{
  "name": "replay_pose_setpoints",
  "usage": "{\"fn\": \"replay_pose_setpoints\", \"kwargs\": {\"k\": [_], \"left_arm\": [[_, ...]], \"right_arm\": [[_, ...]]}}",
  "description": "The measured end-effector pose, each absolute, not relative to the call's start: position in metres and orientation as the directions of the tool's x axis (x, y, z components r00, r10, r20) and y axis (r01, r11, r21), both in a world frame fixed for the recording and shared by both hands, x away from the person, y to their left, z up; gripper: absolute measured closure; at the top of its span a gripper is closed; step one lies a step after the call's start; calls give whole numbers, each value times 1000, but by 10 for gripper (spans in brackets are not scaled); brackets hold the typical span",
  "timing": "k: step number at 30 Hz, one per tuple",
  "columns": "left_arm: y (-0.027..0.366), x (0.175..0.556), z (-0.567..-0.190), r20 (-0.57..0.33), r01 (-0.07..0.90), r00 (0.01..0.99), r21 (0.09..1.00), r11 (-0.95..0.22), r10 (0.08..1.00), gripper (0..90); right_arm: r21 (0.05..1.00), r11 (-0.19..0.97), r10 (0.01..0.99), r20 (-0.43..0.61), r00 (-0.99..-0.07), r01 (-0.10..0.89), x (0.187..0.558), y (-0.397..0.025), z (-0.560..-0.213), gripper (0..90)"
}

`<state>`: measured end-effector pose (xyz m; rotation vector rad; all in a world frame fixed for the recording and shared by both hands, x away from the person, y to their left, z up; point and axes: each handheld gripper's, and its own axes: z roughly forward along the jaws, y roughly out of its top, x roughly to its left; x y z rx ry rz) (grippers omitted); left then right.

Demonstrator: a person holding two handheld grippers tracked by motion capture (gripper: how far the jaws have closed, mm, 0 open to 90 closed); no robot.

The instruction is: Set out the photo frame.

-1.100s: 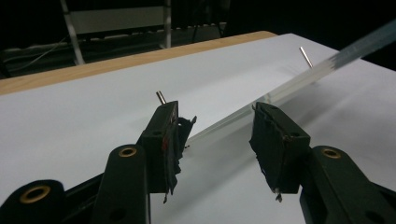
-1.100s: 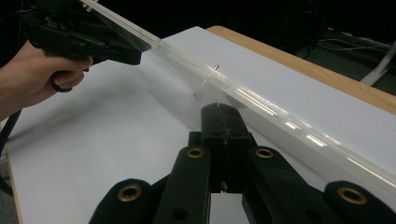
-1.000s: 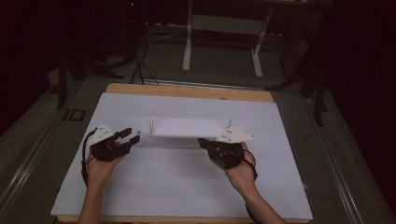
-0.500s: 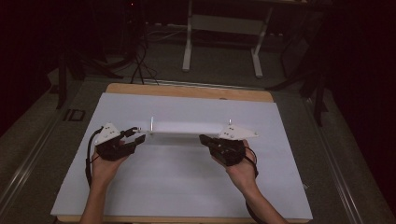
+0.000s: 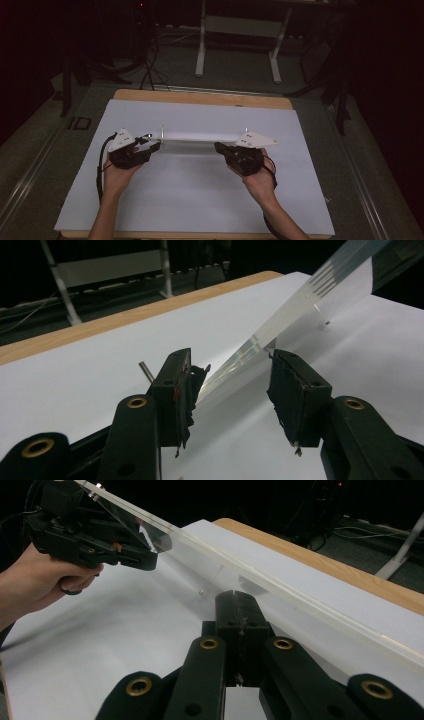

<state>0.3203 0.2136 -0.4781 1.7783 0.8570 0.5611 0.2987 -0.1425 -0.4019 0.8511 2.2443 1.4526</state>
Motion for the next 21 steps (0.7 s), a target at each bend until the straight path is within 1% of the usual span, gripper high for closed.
{"fn": "replay_pose_setpoints", "kwargs": {"k": [5, 16, 17, 19, 21], "left_arm": [[205, 326, -475, 2, 275, 643, 933, -233, 765, 502], [204, 331, -475, -17, 275, 633, 939, -205, 774, 492], [204, 331, -475, -17, 275, 632, 939, -204, 775, 494], [204, 332, -475, -17, 275, 632, 939, -205, 774, 495], [204, 332, -475, -18, 277, 633, 939, -205, 774, 496]], "right_arm": [[907, 295, 647, 42, -761, 301, 301, -144, -400, 900], [909, 296, 660, 26, -751, 292, 308, -153, -394, 900], [906, 299, 663, 29, -748, 300, 310, -155, -395, 885], [906, 299, 663, 29, -748, 300, 310, -155, -395, 885], [897, 314, 664, 27, -747, 312, 313, -160, -400, 854]]}}
